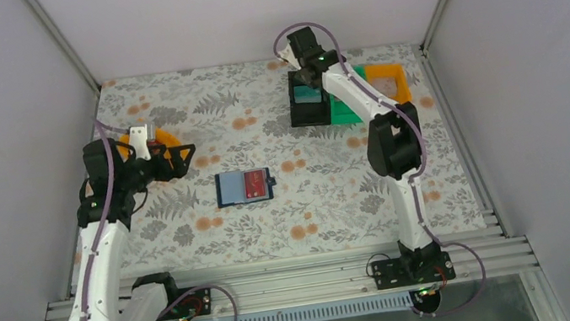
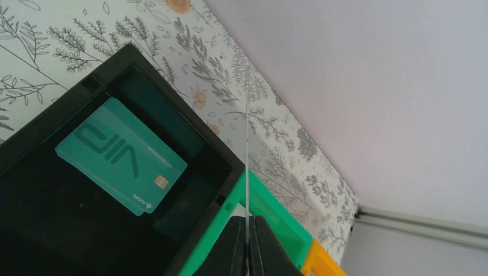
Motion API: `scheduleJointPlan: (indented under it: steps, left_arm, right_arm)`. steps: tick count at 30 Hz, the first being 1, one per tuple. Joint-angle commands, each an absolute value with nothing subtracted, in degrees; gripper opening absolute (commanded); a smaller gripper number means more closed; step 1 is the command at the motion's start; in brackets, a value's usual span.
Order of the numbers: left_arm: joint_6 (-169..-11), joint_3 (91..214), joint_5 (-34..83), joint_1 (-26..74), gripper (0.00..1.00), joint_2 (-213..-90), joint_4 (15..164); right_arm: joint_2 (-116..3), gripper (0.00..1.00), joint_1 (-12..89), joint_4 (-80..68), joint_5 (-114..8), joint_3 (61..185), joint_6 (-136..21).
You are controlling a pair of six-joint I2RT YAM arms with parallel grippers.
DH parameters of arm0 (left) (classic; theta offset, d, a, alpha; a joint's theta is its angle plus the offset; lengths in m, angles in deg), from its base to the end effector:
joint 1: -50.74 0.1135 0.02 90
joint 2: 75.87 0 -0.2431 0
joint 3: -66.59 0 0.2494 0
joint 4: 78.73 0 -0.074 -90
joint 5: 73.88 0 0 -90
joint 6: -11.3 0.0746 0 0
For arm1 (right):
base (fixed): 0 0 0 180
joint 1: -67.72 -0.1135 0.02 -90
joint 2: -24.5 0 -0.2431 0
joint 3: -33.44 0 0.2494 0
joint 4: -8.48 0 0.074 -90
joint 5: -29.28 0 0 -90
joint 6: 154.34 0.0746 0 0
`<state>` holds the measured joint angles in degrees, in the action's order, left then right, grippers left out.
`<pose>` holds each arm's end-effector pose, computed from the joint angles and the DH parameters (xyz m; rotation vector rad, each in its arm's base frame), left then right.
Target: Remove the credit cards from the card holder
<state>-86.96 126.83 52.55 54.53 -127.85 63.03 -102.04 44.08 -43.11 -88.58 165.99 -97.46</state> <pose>0.2356 -0.0288 0.2739 0.1699 2.0501 -0.7100 0.4818 0.1729 0.2350 -0.9002 2.1628 -0.6547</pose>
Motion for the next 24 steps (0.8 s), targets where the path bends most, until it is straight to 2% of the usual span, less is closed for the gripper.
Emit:
scheduleJointPlan:
  steps: [1, 8, 24]
  left_arm:
    - [-87.07, 126.22, 52.13, 55.75, 1.0, -129.22, 64.15]
    - [-87.06, 126.2, 51.89, 57.36, 1.0, -132.01, 64.65]
    - [-87.07, 125.86, 51.11, 58.4, 1.0, -134.66, 65.48]
  right_arm:
    - [-103.66, 0.04, 45.07, -39.35, -84.34, 167.41, -101.69]
    - [-109.28, 0.04, 45.23, -39.19, -81.13, 170.94, -100.3]
    - [-117.02, 0.04, 45.06, -36.85, -88.6, 173.19, -99.02]
